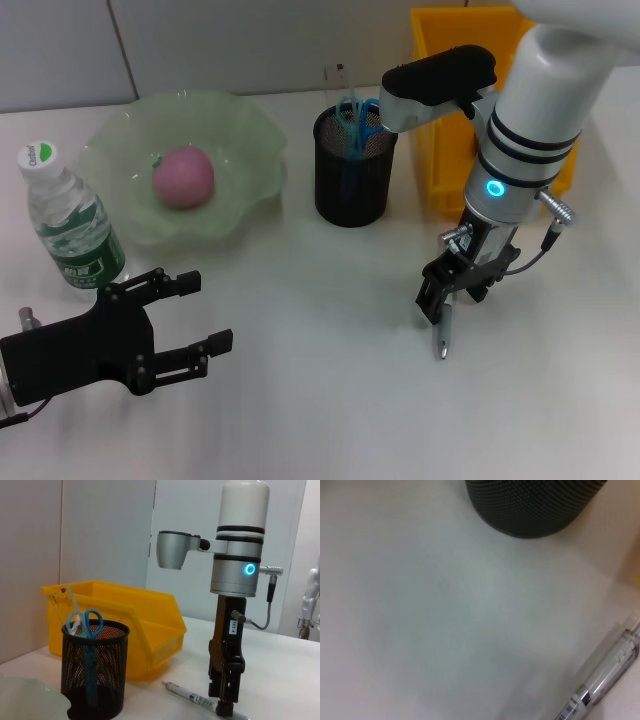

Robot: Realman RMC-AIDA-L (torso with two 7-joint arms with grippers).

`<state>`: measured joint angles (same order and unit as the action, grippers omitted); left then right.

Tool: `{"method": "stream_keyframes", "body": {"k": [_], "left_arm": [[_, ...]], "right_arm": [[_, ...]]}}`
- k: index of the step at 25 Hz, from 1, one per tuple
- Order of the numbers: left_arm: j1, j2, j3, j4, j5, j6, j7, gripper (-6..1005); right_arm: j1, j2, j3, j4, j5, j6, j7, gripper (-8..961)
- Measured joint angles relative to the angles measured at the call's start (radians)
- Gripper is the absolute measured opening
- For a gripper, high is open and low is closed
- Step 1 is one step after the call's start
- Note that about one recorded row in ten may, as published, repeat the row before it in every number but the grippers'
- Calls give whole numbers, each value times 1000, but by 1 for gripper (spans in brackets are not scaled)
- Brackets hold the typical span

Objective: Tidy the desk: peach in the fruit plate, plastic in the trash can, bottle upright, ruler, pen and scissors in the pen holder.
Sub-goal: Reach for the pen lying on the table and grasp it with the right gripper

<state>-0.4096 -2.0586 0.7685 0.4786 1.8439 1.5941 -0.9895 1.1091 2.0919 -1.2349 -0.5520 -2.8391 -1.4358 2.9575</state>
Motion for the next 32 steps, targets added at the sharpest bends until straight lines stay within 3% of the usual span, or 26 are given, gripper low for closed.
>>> {"method": "stream_keyframes", "body": {"k": [13,32], "left_arm": [[2,-2,-3,0,0,1,0,813],[0,-2,-5,0,0,1,-4,812]], "right_arm": [[1,0,-29,0,4,4,0,614],[3,0,-41,1,6,6,0,433]]}}
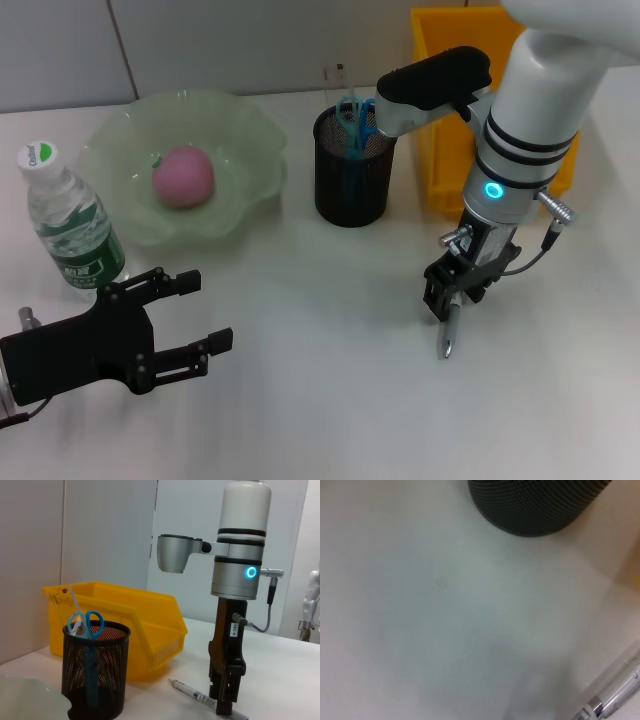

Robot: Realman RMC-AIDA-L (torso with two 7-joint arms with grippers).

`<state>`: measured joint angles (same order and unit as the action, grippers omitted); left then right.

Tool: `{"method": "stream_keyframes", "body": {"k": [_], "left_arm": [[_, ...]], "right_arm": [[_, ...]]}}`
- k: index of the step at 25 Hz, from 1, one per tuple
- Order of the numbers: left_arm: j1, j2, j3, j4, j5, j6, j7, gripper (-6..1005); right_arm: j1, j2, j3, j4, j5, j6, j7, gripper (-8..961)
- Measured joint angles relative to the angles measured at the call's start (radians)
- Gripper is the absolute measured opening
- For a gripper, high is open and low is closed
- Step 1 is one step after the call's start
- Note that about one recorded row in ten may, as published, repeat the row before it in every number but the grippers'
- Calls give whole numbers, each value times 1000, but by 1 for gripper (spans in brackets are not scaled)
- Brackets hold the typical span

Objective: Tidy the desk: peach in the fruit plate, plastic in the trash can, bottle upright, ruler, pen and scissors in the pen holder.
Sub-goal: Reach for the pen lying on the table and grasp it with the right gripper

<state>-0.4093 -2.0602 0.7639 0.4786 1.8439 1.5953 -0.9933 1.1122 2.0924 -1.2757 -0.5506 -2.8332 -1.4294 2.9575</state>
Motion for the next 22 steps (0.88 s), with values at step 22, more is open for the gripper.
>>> {"method": "stream_keyframes", "body": {"k": [22], "left_arm": [[0,0,-3,0,-4,1,-1,812]], "right_arm": [[1,0,-3,0,0,1,0,307]]}}
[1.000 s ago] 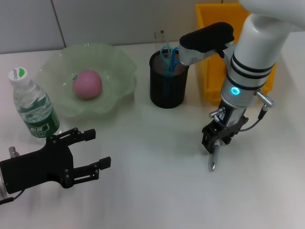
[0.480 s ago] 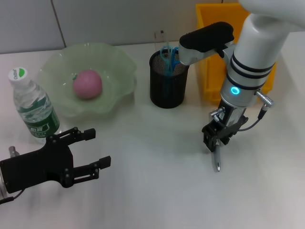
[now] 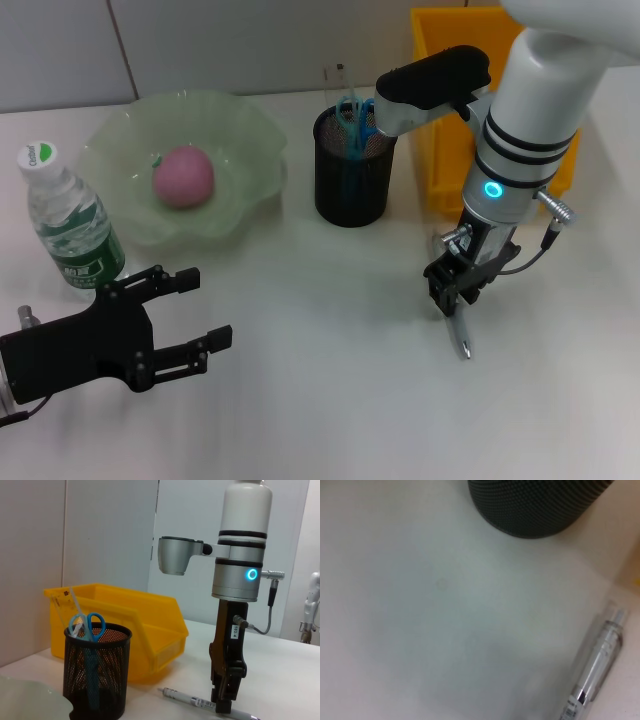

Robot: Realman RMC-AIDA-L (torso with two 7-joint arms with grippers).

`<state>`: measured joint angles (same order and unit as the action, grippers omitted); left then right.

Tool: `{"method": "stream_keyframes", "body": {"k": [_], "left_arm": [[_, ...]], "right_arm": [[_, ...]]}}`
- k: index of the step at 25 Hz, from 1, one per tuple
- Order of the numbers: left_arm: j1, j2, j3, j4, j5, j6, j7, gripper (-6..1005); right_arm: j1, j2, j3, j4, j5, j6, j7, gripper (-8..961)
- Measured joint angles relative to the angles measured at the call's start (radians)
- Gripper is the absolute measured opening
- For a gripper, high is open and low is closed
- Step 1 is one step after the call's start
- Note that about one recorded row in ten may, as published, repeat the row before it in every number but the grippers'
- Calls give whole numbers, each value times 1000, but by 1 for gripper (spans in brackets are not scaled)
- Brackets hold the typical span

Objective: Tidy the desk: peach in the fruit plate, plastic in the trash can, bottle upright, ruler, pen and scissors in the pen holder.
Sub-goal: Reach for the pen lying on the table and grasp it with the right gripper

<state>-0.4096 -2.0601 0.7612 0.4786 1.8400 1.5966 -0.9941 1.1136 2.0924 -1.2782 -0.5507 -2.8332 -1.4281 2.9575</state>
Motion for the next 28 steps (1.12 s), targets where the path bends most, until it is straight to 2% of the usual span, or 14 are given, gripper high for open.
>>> {"method": "stream_keyframes", "body": {"k": [12,20,28], "left_arm": [[0,0,0,0,-2,-1,-2,812],[0,0,0,0,-2,-1,-2,812],[-3,0,0,0,-2,-1,-1,813]], "right_arm": [[-1,0,-4,0,0,1,0,273],[-2,0,-4,-8,0,2,0,178],[-6,-5,2,-12,0,2,-1,201]]}}
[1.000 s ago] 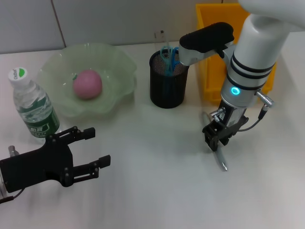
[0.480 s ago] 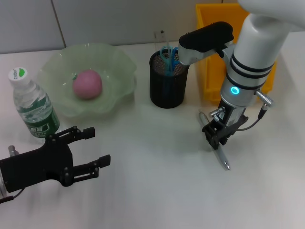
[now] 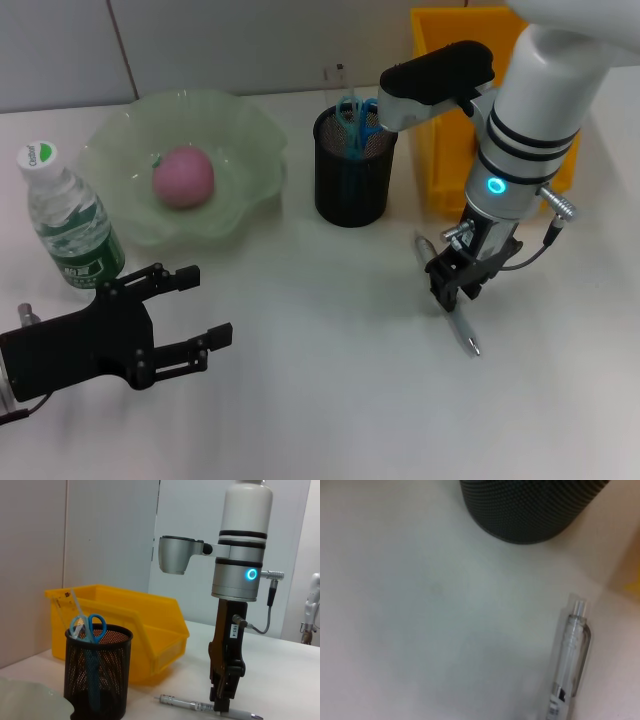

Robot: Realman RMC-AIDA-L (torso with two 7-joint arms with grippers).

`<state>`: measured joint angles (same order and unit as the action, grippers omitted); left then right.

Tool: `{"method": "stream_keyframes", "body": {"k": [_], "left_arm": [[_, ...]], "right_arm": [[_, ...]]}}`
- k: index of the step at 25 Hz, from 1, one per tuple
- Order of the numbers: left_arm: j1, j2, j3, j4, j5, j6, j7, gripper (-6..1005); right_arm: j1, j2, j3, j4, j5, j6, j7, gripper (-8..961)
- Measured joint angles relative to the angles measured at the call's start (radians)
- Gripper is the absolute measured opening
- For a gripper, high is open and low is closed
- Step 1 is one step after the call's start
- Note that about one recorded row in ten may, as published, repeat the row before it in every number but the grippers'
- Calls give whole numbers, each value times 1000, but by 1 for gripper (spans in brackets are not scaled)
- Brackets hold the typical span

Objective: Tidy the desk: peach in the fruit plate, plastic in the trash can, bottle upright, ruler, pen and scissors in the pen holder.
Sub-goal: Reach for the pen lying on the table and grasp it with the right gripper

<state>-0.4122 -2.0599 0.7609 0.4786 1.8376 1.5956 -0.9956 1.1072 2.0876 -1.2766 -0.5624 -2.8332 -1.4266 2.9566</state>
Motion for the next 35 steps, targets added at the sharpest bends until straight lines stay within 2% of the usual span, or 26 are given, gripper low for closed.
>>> {"method": "stream_keyframes", "body": {"k": [3,8,35], "left_arm": [[-2,1,0,0,0,0,0,812],[-3,2,0,0,2,0,0,812],[-3,3,0,0,6,1,0,813]], "right_arm": [[-1,0,4,-2,10,0,0,209],[-4,0,5,-2,41,-7,0,319],[-18,4,-5,10,38,33,0,295]]}}
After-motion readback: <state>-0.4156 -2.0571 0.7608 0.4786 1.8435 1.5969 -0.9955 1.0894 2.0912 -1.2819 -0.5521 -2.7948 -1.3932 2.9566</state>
